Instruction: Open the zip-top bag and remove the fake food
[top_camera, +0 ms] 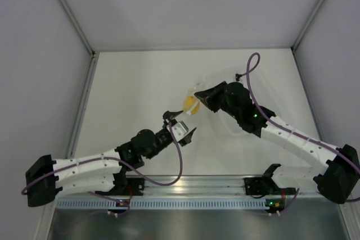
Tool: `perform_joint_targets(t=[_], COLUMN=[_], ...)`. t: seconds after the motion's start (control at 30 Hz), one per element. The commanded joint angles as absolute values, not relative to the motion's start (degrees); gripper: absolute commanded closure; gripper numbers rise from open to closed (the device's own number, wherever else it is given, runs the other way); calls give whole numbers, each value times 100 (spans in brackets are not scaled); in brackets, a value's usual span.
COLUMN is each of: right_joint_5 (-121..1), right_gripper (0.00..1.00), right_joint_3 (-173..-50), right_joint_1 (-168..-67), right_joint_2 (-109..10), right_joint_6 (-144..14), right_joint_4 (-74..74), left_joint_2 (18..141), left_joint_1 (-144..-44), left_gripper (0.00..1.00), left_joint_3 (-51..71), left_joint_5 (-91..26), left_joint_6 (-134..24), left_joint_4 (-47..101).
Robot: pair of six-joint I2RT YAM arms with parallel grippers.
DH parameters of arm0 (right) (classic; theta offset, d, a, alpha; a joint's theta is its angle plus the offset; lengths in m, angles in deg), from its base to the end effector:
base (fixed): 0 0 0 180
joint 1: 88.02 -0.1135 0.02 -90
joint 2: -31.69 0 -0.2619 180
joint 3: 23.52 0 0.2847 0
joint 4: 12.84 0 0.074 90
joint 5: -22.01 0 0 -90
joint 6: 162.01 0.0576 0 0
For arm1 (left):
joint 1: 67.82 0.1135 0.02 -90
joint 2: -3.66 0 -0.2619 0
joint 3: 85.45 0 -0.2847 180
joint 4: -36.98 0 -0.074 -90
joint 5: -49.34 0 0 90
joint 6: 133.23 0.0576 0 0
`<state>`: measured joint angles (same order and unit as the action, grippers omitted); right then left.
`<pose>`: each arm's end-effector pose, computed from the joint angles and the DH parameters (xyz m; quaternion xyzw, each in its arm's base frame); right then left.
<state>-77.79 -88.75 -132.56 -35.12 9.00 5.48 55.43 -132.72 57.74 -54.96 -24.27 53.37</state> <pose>0.2381 0.2206 0.3019 0.3018 0.7593 0.4768 0.3239 0.1243 -0.2319 0.2490 0.3967 0.5750 -0.1972 0.6879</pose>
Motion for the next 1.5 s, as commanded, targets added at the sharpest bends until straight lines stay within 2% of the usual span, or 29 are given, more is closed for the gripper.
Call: perform_joint_targets(t=[0.0,0.17,0.5,0.63,0.77,0.8,0.83,1.03,1.1,1.13,1.23,1.37,1.47], right_joint_5=[-7669,-7617,-7414,-7335,-7309,-7291,-7282,-7300,-7134,-7011,-6273,-5157,-4586], right_gripper=[100,100,100,100,100,100,100,99,87,63,42,39,40], right_joint_3=[-9132,-9001,-8921,-8948,-8956,-8965,-8965,-8790,-8614,-8544,-8184,-7771,-7787], right_joint_1=[-13364,-13364,-13364,-13355,-13364,-13364,-13364,-13355,-13285,-13267,-13013,-12653,-12442], right_joint_2=[-3405,-3388,-3511,-3572,-3607,-3616,-3625,-3537,-3511,-3511,-3476,-3423,-3274], right_joint_6=[806,771,753,779,788,788,788,456,323,183,-2,-450,-1240], right_joint_4=[337,276,-23,-14,-171,-181,-208,-706,-1059,-1443,-2418,-3265,-3153], left_joint_2=[5683,5753,5499,5428,5376,5402,5402,5280,5200,5165,5138,5042,4928], left_joint_1=[-13435,-13470,-13470,-13470,-13470,-13470,-13470,-13470,-13462,-13427,-13287,-13110,-12821], left_gripper=[19,39,58,72,76,82,100,100,100,100,100,100,100], left_joint_3=[5452,5426,5610,5628,5619,5628,5619,5715,5751,5725,5427,4927,4601], left_joint_5=[-6069,-6491,-6492,-6439,-6281,-6229,-6237,-6140,-6123,-6140,-6149,-6097,-5799], left_joint_6=[-2099,-2064,-2081,-2064,-2064,-2055,-2073,-2274,-2494,-2590,-3039,-3697,-4190], left_joint_4=[6102,6349,6507,6499,6507,6507,6499,6490,6455,6246,5526,4576,3629])
